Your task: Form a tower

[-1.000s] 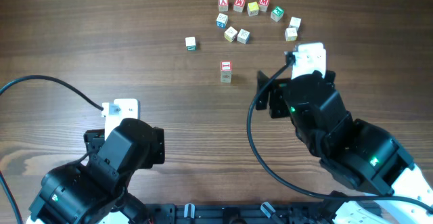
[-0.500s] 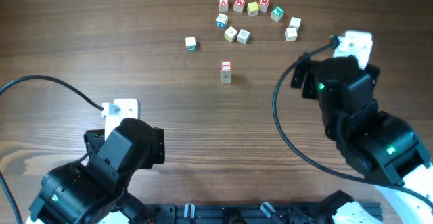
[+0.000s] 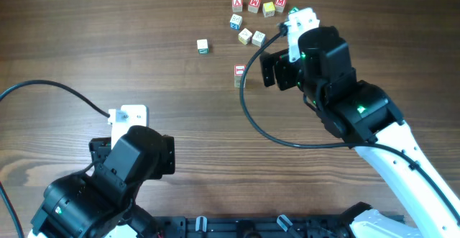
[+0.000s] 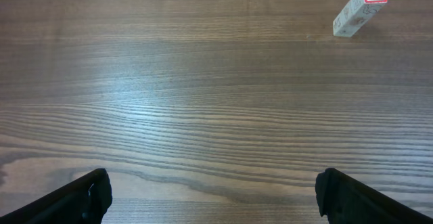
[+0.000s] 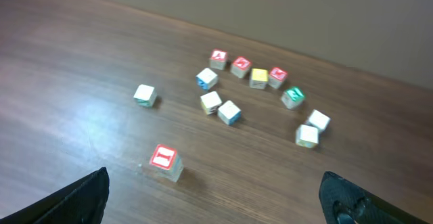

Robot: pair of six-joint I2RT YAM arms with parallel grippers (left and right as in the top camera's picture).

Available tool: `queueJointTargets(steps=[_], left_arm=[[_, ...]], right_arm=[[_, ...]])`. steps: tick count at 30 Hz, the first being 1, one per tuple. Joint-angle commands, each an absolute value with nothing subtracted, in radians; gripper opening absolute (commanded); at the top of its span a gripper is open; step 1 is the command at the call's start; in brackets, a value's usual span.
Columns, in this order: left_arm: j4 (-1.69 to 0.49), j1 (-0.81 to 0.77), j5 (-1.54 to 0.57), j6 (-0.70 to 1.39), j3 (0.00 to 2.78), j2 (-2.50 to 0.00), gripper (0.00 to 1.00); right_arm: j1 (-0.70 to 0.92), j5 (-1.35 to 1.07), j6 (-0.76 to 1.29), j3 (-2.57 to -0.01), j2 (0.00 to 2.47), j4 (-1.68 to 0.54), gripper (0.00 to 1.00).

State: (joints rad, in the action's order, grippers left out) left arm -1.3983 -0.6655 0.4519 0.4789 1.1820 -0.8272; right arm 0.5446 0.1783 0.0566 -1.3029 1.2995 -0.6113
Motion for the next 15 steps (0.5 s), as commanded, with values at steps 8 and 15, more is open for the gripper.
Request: queueJointTargets(steps=[8,15], left_arm=[[-1.396,-0.664,0.454,0.471,1.184,-0.825,1.0],[-1.396,-0.664,0.454,0.471,1.184,-0.825,1.0]], right_arm=[[0.563,0.226,0.12,-1.33,1.314,-0.595,1.0],[0.489,0.271,0.281,-1.33,1.269,-0.758,1.0]])
